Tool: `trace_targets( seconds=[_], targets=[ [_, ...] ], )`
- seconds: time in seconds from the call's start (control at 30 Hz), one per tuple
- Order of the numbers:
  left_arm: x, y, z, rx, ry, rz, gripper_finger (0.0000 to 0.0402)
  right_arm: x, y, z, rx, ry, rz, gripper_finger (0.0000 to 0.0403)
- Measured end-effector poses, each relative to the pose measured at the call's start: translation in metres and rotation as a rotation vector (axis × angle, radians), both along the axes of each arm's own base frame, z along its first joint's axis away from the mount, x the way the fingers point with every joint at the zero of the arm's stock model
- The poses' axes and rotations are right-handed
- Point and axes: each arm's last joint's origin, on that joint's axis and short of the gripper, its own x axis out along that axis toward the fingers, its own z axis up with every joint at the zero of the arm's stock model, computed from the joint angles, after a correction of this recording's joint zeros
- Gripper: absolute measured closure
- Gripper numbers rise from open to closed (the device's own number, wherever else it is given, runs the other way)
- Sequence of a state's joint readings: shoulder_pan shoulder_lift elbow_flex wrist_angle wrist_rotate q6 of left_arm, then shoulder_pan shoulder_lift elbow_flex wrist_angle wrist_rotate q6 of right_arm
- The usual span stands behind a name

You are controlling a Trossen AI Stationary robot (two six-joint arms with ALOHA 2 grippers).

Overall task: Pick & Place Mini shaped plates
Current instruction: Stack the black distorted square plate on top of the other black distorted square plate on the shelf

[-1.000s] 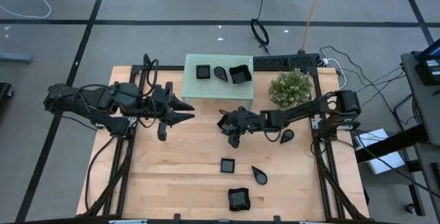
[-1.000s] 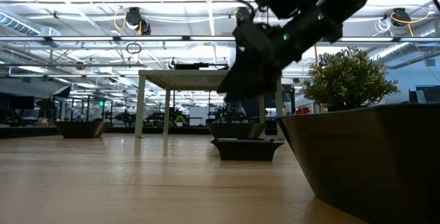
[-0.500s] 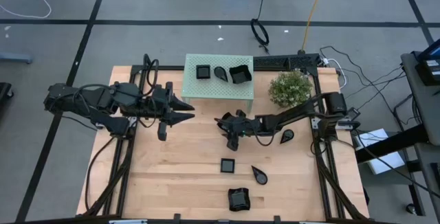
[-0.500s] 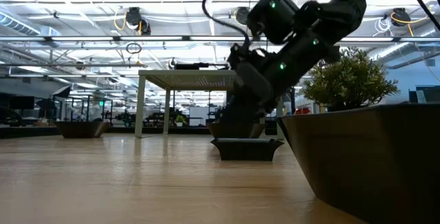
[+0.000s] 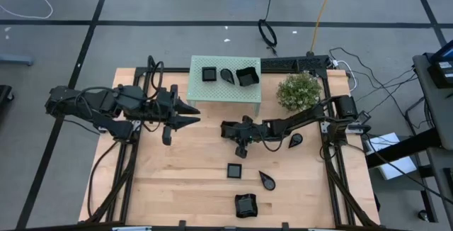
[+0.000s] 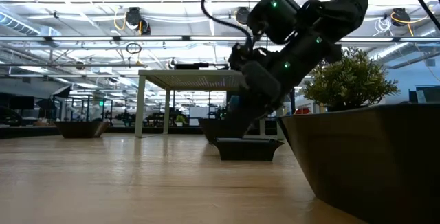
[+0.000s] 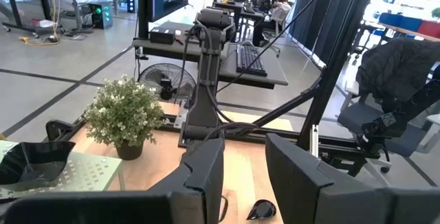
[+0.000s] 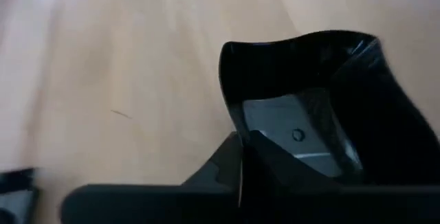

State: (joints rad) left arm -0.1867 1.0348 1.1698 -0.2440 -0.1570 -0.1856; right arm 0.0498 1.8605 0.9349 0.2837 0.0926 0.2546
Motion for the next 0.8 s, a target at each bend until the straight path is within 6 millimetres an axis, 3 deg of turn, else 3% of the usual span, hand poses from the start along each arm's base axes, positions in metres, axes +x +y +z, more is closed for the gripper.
trace_targets(
  seconds=[0.13, 0.27, 0.5, 0.63, 0.8],
  targets=[
    [0.000, 0.000, 0.000, 0.000, 0.000, 0.000, 0.0289, 0.000, 0.009, 0.007, 0.042, -0.026, 0.042, 0.0392],
    [0.000, 0.000, 0.000, -0.001, -0.001, 0.000, 0.0289, -0.004, 0.017, 0.027, 0.045, -0.073, 0.079, 0.0401],
    [0.000, 0.000, 0.000, -0.001, -0.001, 0.000, 0.0289, -0.023, 0.019, 0.099, 0.002, -0.297, 0.124, 0.0402],
    [0.000, 0.000, 0.000, 0.014, -0.002, -0.002, 0.0289, -0.043, 0.009, 0.143, -0.136, -0.437, 0.069, 0.0402],
    [0.000, 0.000, 0.000, 0.061, -0.005, -0.006, 0.0289, -0.065, -0.025, 0.175, -0.284, -0.501, -0.241, 0.0403]
  ],
)
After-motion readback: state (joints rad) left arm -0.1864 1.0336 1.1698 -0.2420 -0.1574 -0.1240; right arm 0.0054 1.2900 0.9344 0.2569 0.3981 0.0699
